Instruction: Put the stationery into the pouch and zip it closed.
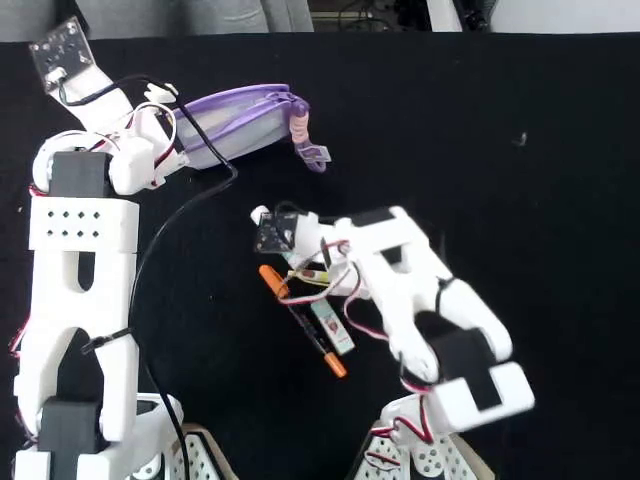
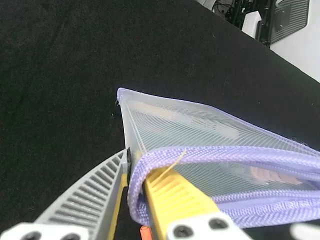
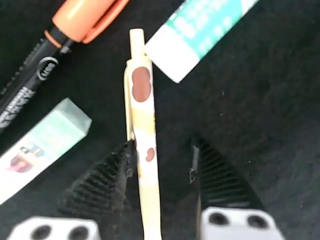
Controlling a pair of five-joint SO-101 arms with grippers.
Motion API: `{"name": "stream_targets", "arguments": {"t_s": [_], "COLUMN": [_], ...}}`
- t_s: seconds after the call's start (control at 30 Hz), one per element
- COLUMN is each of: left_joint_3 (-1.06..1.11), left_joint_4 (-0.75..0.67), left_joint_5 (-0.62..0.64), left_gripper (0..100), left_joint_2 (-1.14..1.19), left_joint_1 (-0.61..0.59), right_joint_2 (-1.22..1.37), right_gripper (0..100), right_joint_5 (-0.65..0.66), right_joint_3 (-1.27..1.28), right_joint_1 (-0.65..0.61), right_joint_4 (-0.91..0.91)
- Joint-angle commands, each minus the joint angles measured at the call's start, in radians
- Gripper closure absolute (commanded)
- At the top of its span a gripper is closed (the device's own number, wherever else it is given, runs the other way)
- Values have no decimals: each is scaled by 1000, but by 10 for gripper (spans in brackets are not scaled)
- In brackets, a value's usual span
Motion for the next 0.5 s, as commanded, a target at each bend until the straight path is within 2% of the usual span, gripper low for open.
{"name": "stream_targets", "arguments": {"t_s": [0.0,0.17,0.47], "left_joint_3": [-27,-25,-25], "left_joint_4": [-25,-21,-21], "left_joint_5": [9,8,8], "left_gripper": [971,971,971], "left_joint_2": [-21,-21,-21], "left_joint_1": [8,16,16], "right_joint_2": [102,140,85], "right_gripper": [873,986,987], "right_joint_5": [9,9,6], "right_joint_3": [-133,-182,-206], "right_joint_1": [26,29,97], "right_joint_4": [55,98,95]}}
